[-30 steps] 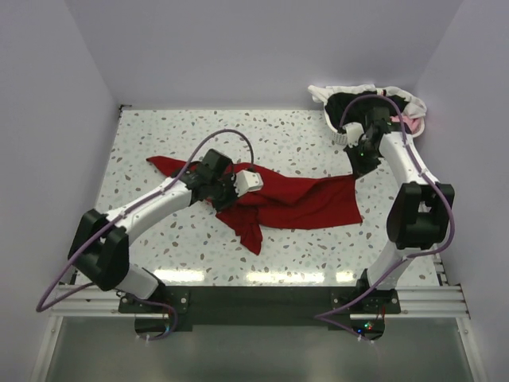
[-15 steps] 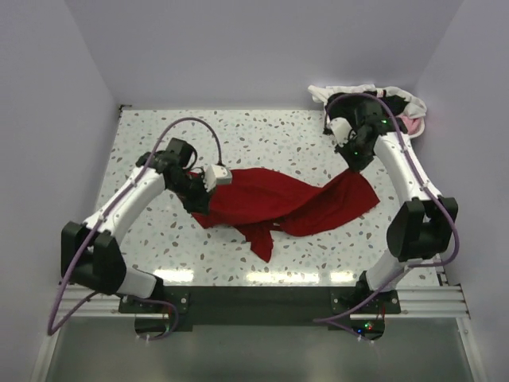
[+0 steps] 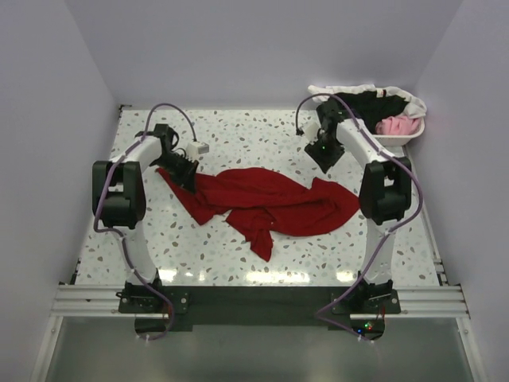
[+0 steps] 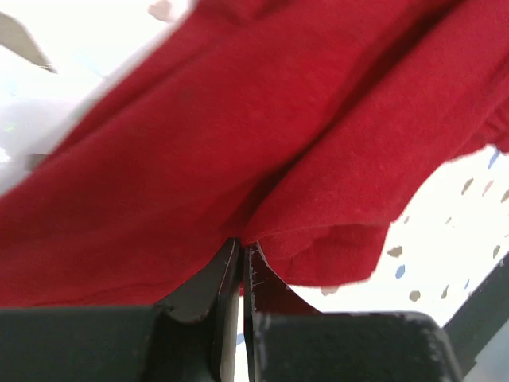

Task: Fold and stack the t-shirts
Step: Flatten the tshirt out

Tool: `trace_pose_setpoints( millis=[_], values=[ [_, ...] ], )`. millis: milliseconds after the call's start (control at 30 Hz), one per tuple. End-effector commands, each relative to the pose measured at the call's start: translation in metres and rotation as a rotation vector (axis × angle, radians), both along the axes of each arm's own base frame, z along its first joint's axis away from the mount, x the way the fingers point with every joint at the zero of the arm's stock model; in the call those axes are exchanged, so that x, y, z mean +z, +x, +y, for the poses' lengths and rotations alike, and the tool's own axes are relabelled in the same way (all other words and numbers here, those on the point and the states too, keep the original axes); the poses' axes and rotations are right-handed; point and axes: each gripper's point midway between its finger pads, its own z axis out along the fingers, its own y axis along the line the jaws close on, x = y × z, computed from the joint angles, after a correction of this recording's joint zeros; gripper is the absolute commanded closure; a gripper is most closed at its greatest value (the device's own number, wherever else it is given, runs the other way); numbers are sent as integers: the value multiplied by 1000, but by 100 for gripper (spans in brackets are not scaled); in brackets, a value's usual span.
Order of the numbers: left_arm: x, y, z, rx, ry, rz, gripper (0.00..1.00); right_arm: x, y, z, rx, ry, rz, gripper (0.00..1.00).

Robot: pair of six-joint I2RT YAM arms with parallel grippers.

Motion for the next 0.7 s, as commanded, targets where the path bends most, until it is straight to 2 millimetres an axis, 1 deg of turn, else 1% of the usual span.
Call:
trace_pose_setpoints(
  millis=[0, 33, 67, 100, 133, 167, 200, 233, 267, 300, 333, 367, 400, 433, 467, 500, 600, 667],
  values=[
    [14, 46, 9, 93, 13, -130, 89, 30, 2, -9, -55, 15, -47, 47],
    [16, 50, 13, 114, 35, -143, 87, 34, -1, -15, -77, 31, -41, 44],
    [16, 52, 15, 123, 45, -152, 84, 42, -5, -23, -96, 34, -46, 44],
    [21, 55, 16, 128, 52, -175, 78, 42, -15, -21, -104, 83, -6, 43],
    [28, 50, 26, 132, 62, -199, 70, 45, -32, -49, -194, 146, 51, 44],
    [28, 49, 26, 132, 62, -199, 70, 45, -32, -49, -195, 147, 52, 44],
    [40, 49, 27, 128, 65, -237, 65, 42, -44, -57, -224, 160, 88, 46],
    [41, 43, 26, 113, 62, -243, 62, 40, -51, -74, -292, 195, 105, 47],
    [46, 40, 26, 101, 58, -255, 52, 37, -57, -80, -321, 206, 120, 49],
    [58, 37, 25, 94, 51, -282, 48, 31, -69, -85, -348, 214, 145, 51],
    [59, 31, 23, 75, 42, -284, 45, 28, -75, -94, -389, 217, 147, 52],
    [63, 28, 22, 69, 34, -293, 39, 24, -73, -99, -406, 209, 119, 52],
    [70, 22, 19, 50, 23, -298, 36, 18, -83, -101, -423, 196, 125, 53],
    [72, 16, 15, 14, 5, -304, 34, 14, -85, -104, -451, 177, 115, 53],
    [73, 10, 13, 1, 0, -295, 33, 5, -87, -106, -466, 166, 111, 53],
    [78, 7, 12, -12, -3, -309, 33, 3, -87, -107, -481, 157, 106, 55],
    [82, -6, 8, -48, -13, -325, 33, -11, -87, -115, -546, 120, 98, 57],
    [89, -8, 10, -46, -7, -357, 33, -22, -87, -118, -581, 101, 108, 58]
  ],
)
